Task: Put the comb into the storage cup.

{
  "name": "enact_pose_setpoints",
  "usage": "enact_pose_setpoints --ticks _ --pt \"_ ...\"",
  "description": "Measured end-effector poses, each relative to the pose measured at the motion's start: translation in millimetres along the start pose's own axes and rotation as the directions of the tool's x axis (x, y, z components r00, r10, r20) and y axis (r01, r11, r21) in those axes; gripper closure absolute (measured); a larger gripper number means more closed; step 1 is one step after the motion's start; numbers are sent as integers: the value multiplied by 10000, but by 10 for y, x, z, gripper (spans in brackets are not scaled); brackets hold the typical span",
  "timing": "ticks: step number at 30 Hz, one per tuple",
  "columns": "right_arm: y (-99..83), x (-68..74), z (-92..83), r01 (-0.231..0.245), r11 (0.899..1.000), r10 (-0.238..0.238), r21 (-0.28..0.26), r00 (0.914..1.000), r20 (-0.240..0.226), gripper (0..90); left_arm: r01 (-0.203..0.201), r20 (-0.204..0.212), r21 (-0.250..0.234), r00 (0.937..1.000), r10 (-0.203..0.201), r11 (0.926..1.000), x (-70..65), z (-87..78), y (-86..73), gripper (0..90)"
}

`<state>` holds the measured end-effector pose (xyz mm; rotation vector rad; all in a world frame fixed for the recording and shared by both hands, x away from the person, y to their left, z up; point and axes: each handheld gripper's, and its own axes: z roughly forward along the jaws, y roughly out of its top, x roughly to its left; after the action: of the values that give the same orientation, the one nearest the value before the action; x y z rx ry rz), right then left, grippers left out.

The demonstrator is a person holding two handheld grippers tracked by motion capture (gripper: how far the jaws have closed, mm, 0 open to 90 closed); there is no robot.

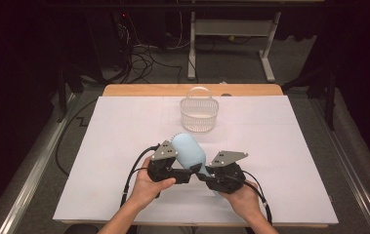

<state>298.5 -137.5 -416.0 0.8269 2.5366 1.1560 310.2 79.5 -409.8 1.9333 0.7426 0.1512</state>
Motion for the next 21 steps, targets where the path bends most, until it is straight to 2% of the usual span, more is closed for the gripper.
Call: enact_pose_setpoints --ticks 9,13,14,17,21 --pt "22 -2 -5 133 9999 -133 0 9999 -24 707 522 546 213 9971 -533 9984 64 -56 23 372" --pt "29 -6 -12 153 9999 -153 -18 9998 -86 705 688 825 155 9941 -699 9975 86 -82 31 398" --pt "31 -8 -17 161 9999 -161 -17 9998 -102 705 846 1009 141 9912 -856 9963 99 -94 39 415" --pt "31 -10 -17 172 9999 -172 -16 9998 -120 703 992 1193 141 9878 -1002 9950 112 -108 48 434" --pt "31 -5 1 255 9997 -255 44 9995 -186 695 1086 1575 49 9816 -1080 9941 111 -151 67 499"
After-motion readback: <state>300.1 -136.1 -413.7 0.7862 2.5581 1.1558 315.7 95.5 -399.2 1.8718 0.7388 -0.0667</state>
